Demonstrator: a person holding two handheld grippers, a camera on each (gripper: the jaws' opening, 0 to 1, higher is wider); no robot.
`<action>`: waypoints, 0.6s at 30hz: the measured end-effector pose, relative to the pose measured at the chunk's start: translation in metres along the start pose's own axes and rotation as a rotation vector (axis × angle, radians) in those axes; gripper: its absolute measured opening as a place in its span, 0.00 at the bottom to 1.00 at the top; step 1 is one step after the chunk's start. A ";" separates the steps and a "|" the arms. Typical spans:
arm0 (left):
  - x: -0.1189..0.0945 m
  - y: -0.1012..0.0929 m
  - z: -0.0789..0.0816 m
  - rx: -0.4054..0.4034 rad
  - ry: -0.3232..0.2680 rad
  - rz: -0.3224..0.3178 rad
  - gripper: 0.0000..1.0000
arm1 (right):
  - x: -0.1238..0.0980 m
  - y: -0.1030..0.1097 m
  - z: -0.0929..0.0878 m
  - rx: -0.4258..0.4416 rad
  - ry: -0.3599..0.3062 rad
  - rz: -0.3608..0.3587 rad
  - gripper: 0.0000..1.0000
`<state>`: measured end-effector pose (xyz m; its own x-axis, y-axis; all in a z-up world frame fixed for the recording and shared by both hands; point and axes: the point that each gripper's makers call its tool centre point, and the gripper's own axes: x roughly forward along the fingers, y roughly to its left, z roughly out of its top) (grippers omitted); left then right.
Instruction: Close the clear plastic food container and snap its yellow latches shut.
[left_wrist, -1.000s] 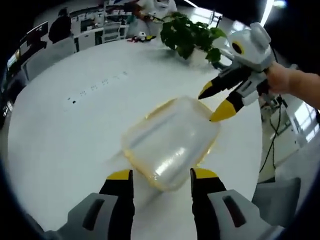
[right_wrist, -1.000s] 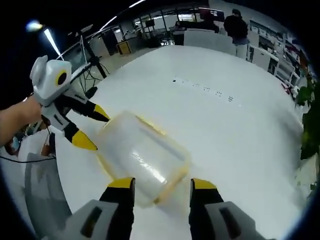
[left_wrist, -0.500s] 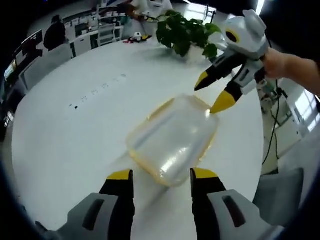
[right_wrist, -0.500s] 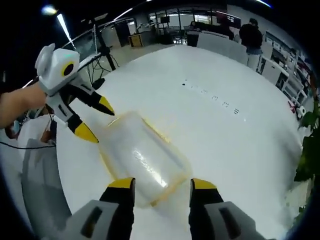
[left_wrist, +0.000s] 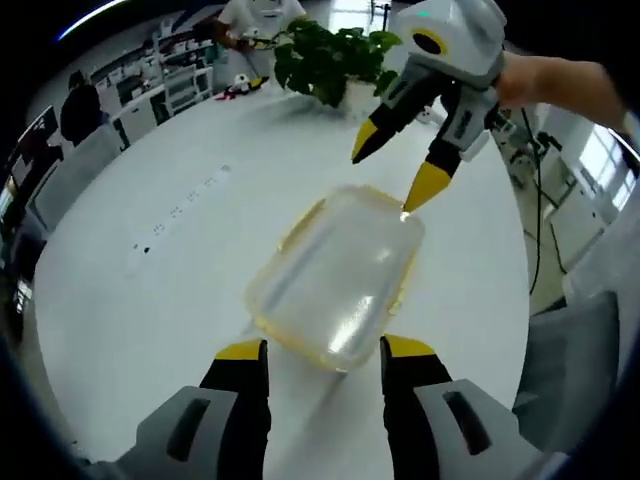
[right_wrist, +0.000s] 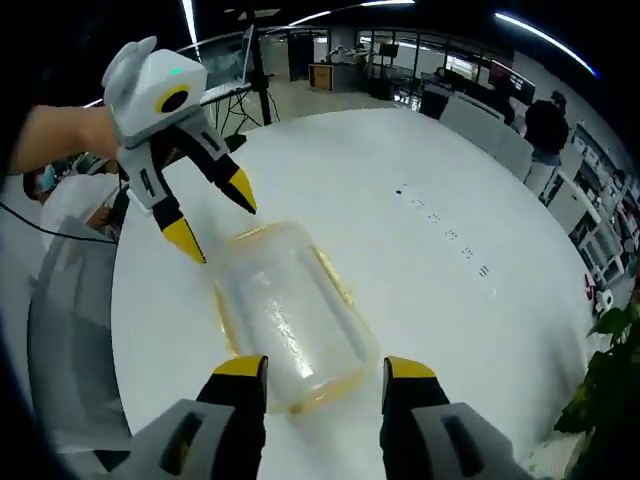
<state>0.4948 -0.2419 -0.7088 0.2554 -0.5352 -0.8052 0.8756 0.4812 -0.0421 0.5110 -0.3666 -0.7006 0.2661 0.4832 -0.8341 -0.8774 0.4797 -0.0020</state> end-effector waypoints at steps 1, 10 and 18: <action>-0.001 0.000 0.002 0.007 -0.006 0.005 0.41 | -0.001 0.000 0.001 -0.022 -0.003 0.000 0.42; 0.000 -0.004 0.012 0.096 -0.028 -0.014 0.41 | 0.000 0.004 0.006 -0.108 -0.005 0.020 0.40; 0.003 -0.008 0.017 0.160 -0.040 -0.020 0.40 | 0.001 0.008 0.008 -0.186 0.001 0.036 0.41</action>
<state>0.4955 -0.2591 -0.7004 0.2504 -0.5721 -0.7810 0.9340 0.3551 0.0394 0.5071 -0.3566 -0.6971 0.2328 0.4969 -0.8360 -0.9450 0.3186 -0.0738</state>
